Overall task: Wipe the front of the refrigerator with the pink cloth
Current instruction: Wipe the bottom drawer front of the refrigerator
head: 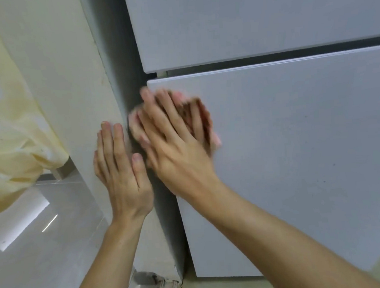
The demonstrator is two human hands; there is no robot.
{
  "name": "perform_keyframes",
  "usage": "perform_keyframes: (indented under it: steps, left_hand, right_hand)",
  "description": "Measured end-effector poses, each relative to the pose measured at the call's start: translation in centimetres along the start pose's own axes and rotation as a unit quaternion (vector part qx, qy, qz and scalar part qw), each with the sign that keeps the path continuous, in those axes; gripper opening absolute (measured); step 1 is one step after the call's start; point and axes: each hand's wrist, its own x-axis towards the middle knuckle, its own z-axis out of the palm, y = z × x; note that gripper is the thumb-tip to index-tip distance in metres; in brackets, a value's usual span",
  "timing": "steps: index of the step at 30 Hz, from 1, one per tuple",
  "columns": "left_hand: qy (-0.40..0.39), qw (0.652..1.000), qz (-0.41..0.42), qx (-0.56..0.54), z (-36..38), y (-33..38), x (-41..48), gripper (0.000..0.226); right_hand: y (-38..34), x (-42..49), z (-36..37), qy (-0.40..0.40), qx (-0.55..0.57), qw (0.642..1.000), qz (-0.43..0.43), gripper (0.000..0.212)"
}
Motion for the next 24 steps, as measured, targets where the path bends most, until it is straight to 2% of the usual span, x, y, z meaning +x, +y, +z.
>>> perform_keyframes:
  steps: [1,2,3,4,7,8,10,13,16,18,19,21,24]
  left_hand:
    - [0.004,1.0,-0.001,-0.01,-0.1,0.0,0.0,0.057]
    - [0.007,1.0,0.0,-0.019,-0.1,0.1,0.0,0.056]
    - [0.01,1.0,0.004,-0.026,-0.1,0.2,-0.1,0.056]
    - [0.015,0.999,0.009,-0.029,0.0,0.3,0.0,0.055]
    - [0.02,0.999,0.01,-0.023,0.0,0.3,0.3,0.055]
    - [0.019,1.0,0.01,-0.02,0.0,0.3,0.3,0.055]
    - [0.008,1.0,0.006,-0.016,-0.3,0.3,0.0,0.055]
    - [-0.005,1.0,0.003,-0.004,-0.4,0.4,-0.4,0.056]
    - [-0.008,1.0,0.006,0.01,0.1,0.6,-0.7,0.058]
    - [-0.006,1.0,-0.001,0.015,0.4,1.0,-1.2,0.059]
    - [-0.006,1.0,0.0,0.017,0.6,1.4,-1.6,0.059]
    - [-0.017,1.0,0.017,0.019,1.1,2.3,-2.8,0.059]
    - [-0.046,0.998,0.053,0.008,1.8,3.6,-3.8,0.062]
  right_hand:
    - [0.6,2.5,-0.3,0.104,0.203,0.97,0.08,0.055]
    - [0.5,4.0,0.1,0.059,0.08,0.986,0.133,0.055]
    - [0.7,4.7,0.2,0.035,0.036,0.983,0.175,0.055]
    - [0.7,3.6,1.8,0.049,0.017,0.979,0.196,0.055]
    - [-2.3,-3.5,3.3,-0.024,0.03,0.988,0.147,0.057]
    - [-3.1,-6.5,3.6,-0.071,0.034,0.988,0.133,0.059]
    - [-4.4,-12.4,3.5,-0.138,0.009,0.988,0.064,0.072]
    - [-4.7,-18.9,1.9,-0.241,0.008,0.97,-0.028,0.093]
    - [-3.5,-21.9,0.3,-0.276,0.016,0.96,-0.052,0.099]
    - [-2.9,-22.2,-0.7,-0.293,0.038,0.955,-0.009,0.105]
    - [-2.6,-21.6,-1.3,-0.285,0.052,0.957,0.035,0.111]
    - [-1.3,-19.2,-2.4,-0.207,0.052,0.971,0.107,0.113]
    - [2.8,-12.3,-4.7,-0.045,0.051,0.978,0.198,0.084]
